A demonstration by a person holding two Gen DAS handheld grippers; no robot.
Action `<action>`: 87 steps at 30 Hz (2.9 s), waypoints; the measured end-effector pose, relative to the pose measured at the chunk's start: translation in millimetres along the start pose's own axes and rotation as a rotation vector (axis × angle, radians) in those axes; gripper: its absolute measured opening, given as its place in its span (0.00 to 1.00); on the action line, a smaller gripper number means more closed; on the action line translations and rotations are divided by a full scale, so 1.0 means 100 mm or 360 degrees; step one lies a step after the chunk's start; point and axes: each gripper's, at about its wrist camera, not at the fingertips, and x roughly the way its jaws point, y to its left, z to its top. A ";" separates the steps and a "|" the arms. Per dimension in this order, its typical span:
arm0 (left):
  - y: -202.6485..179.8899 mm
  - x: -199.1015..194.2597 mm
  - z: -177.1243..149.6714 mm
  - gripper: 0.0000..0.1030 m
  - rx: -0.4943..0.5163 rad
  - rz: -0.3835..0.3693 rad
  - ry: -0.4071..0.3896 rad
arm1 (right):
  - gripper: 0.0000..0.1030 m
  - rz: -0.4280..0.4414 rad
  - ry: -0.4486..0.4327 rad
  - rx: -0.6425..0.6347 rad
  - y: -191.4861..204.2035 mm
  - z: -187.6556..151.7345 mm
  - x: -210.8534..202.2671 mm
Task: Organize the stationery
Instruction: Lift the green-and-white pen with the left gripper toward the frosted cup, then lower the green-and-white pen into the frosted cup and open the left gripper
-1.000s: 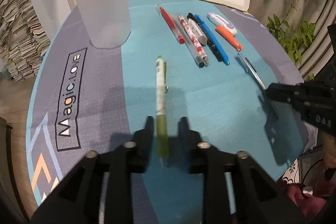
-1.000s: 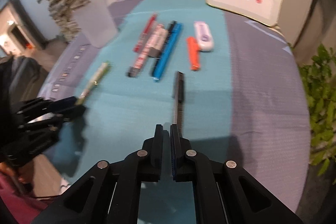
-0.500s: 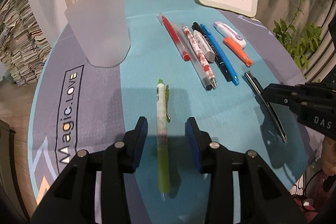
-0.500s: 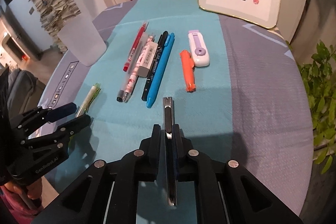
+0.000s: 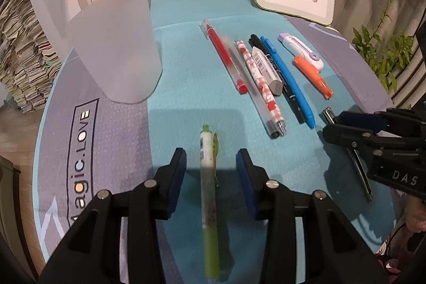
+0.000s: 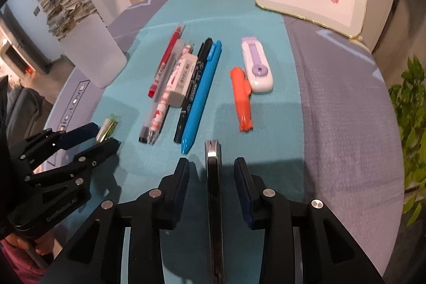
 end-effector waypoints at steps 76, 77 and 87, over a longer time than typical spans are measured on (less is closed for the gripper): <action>1.14 -0.81 1.01 0.08 -0.0366 0.0004 -0.0563 | 0.12 0.0355 -0.0639 0.0028 1.25 1.77 0.10; 1.14 -0.81 1.01 0.08 -0.0373 -0.0001 -0.0559 | 0.12 0.0354 -0.0640 0.0025 1.25 1.76 0.09; 1.16 -0.78 0.96 0.08 -0.0396 -0.0002 -0.0514 | 0.12 0.0354 -0.0584 -0.0016 1.27 1.64 0.10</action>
